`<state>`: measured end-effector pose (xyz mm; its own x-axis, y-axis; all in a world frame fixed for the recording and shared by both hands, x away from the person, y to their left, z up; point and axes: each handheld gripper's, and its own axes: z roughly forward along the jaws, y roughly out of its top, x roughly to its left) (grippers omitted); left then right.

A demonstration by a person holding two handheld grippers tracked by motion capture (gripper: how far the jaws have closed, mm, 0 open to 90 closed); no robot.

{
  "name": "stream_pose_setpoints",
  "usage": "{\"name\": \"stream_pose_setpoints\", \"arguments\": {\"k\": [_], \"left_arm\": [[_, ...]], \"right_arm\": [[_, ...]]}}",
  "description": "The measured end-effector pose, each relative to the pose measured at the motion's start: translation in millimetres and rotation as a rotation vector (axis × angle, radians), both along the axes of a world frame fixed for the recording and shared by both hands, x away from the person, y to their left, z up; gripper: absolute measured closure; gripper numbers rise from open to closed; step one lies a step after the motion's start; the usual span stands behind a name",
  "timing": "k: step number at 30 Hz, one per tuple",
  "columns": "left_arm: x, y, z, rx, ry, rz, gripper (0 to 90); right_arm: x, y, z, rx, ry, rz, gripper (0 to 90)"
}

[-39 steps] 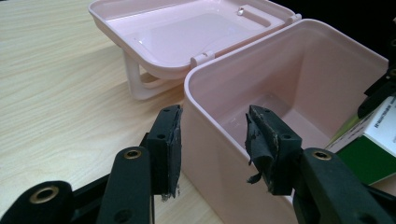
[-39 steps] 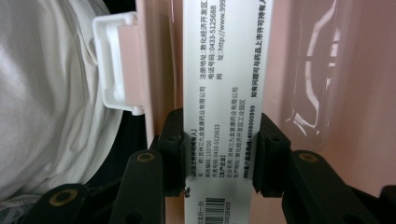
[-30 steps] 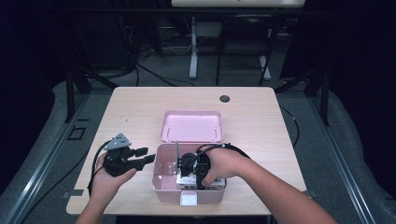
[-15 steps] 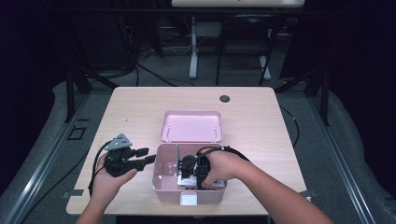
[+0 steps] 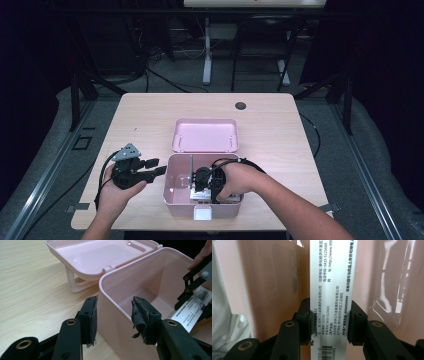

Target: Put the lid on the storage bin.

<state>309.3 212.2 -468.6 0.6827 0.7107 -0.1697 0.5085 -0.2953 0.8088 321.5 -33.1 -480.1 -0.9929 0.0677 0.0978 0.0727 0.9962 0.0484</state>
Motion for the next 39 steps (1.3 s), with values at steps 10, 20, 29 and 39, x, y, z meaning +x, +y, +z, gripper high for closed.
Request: {"name": "stream_pose_setpoints", "arguments": {"k": [10,20,29,39], "left_arm": [[0.5,1.8,0.4,0.0,0.001,-0.003,55.7],[0.3,1.8,0.6,-0.006,-0.003,0.003,55.6],[0.2,3.9,2.3,-0.005,0.0,0.006,55.6],[0.2,4.2,2.3,-0.014,-0.007,0.009,55.2]], "right_arm": [[0.8,2.6,-2.3,0.001,0.012,0.013,61.1],[1.1,1.3,-0.6,0.004,0.015,0.013,57.6],[2.1,-4.5,4.8,0.019,0.017,-0.013,54.9],[2.0,-8.4,12.3,0.025,0.009,-0.049,55.6]]}}
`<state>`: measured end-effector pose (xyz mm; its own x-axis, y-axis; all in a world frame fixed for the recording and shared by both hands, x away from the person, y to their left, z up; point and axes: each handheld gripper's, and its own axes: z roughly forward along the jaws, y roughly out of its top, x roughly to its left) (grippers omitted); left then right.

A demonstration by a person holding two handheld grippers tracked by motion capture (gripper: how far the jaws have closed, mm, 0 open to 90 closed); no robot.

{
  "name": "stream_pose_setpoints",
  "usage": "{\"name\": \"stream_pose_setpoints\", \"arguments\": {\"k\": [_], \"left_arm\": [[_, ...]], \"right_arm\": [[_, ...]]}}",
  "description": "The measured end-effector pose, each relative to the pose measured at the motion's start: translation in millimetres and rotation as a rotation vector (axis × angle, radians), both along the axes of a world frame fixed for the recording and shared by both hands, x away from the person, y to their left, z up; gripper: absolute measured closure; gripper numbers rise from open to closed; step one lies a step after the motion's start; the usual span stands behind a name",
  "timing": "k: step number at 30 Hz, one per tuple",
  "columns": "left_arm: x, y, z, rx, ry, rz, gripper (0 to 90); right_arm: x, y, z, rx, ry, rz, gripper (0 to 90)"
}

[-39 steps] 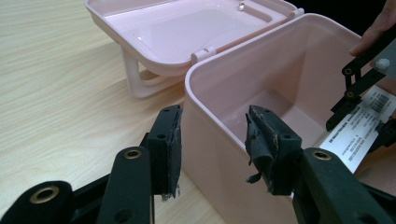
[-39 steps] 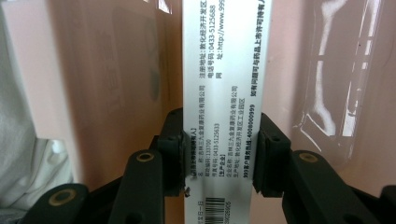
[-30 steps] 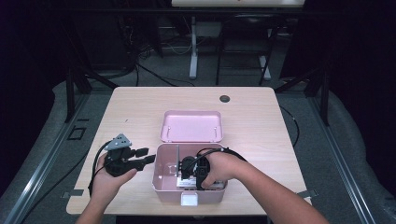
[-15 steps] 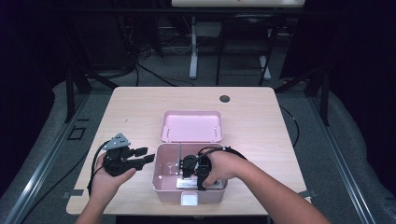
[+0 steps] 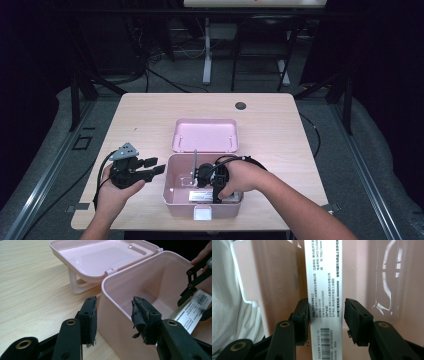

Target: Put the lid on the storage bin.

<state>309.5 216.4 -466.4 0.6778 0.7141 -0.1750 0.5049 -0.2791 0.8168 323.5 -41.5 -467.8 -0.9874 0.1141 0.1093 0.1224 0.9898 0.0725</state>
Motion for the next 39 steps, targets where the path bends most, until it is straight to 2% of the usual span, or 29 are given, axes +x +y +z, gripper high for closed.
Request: {"name": "stream_pose_setpoints", "arguments": {"k": [17,22,31,39], "left_arm": [[0.3,1.4,-0.1,0.0,0.006,0.0,55.2],[0.5,1.1,0.0,0.002,0.003,0.0,55.1],[-0.1,2.1,0.8,0.004,0.005,0.005,55.1],[0.0,4.1,1.6,-0.005,0.001,0.013,55.8]], "right_arm": [[-2.9,-6.4,11.0,0.005,-0.011,-0.004,56.1],[-2.7,-8.6,23.3,0.026,-0.033,-0.019,56.4],[-7.4,-9.7,44.9,0.051,-0.073,-0.014,57.3],[-6.3,-18.5,53.1,0.075,-0.105,-0.063,57.9]]}}
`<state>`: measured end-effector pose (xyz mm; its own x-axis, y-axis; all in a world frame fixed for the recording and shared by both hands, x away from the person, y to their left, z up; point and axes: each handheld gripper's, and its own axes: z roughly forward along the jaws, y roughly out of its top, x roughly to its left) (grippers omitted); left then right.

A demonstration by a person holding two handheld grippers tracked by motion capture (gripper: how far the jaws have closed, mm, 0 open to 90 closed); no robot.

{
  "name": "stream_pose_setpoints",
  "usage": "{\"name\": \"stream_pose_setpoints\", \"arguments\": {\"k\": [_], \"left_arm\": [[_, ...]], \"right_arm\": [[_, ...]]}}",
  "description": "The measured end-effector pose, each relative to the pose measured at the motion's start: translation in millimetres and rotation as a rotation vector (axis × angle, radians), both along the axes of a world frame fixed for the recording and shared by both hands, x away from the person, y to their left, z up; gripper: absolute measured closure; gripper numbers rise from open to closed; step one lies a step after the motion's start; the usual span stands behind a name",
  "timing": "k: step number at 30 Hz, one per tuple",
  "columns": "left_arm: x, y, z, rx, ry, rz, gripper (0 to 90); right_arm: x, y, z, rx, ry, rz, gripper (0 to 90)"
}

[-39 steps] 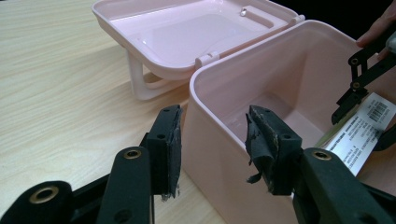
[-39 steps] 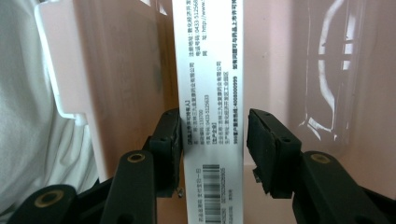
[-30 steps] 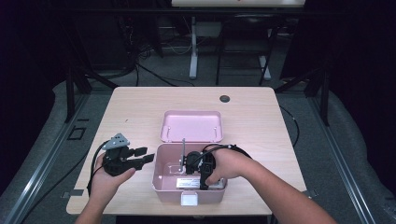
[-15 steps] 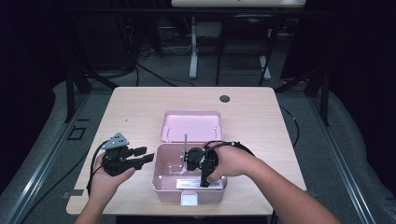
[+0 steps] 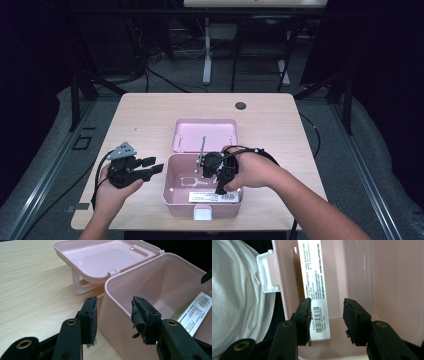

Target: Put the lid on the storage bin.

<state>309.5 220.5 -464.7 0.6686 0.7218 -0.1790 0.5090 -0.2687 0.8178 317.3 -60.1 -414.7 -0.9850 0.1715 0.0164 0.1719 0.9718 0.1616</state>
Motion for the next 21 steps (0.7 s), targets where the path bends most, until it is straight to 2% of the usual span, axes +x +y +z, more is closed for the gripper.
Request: {"name": "stream_pose_setpoints", "arguments": {"k": [9,13,17,21], "left_arm": [[-0.3,0.4,0.6,0.004,-0.001,-0.002,57.0],[-0.4,0.7,1.1,0.001,0.0,-0.002,57.2],[-0.2,0.1,0.5,0.001,0.002,-0.003,57.4],[-0.4,-0.6,0.5,0.0,-0.001,-0.007,57.9]], "right_arm": [[3.4,-18.5,9.1,0.042,-0.026,-0.061,58.5],[2.3,-28.8,9.5,0.089,-0.029,-0.089,58.7],[2.1,-35.6,7.9,0.117,-0.057,-0.103,58.9],[2.3,-41.5,10.3,0.187,-0.077,-0.141,59.0]]}}
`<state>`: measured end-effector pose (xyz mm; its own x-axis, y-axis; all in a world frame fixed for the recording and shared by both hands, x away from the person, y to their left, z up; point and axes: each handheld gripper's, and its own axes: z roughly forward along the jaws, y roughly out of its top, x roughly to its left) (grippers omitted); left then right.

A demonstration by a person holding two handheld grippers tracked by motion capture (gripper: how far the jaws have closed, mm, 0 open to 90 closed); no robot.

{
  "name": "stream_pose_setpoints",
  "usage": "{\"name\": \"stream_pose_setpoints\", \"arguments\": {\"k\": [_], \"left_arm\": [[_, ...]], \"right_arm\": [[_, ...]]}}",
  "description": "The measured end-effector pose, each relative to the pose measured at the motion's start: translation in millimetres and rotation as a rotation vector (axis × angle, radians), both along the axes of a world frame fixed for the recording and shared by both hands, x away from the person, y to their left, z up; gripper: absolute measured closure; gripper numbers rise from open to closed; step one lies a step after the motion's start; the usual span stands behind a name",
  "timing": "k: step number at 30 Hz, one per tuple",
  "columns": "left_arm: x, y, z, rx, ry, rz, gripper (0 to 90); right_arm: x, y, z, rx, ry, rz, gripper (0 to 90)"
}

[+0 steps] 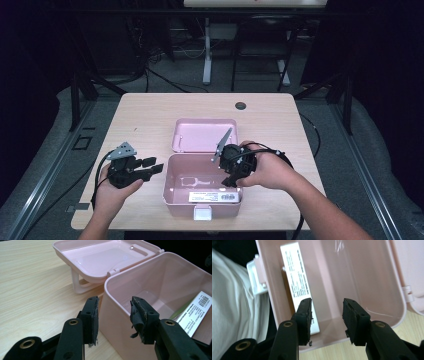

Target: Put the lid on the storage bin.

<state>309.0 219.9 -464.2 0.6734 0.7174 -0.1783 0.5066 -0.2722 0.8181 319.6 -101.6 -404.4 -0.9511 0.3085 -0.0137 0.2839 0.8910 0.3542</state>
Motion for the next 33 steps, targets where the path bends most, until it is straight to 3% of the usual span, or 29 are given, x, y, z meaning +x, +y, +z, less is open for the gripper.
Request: {"name": "stream_pose_setpoints", "arguments": {"k": [12,20,33], "left_arm": [[-1.8,-2.4,0.9,0.013,-0.007,-0.004,59.6],[-2.3,-3.7,1.1,0.016,-0.015,-0.005,60.2],[-1.8,-6.9,1.5,0.031,-0.017,-0.018,58.3]], "right_arm": [[-2.8,-22.1,1.5,0.151,-0.094,-0.12,61.9],[4.5,-36.3,1.4,0.252,-0.155,-0.231,63.0],[8.9,-42.2,-16.3,0.286,-0.157,-0.284,57.8]]}}
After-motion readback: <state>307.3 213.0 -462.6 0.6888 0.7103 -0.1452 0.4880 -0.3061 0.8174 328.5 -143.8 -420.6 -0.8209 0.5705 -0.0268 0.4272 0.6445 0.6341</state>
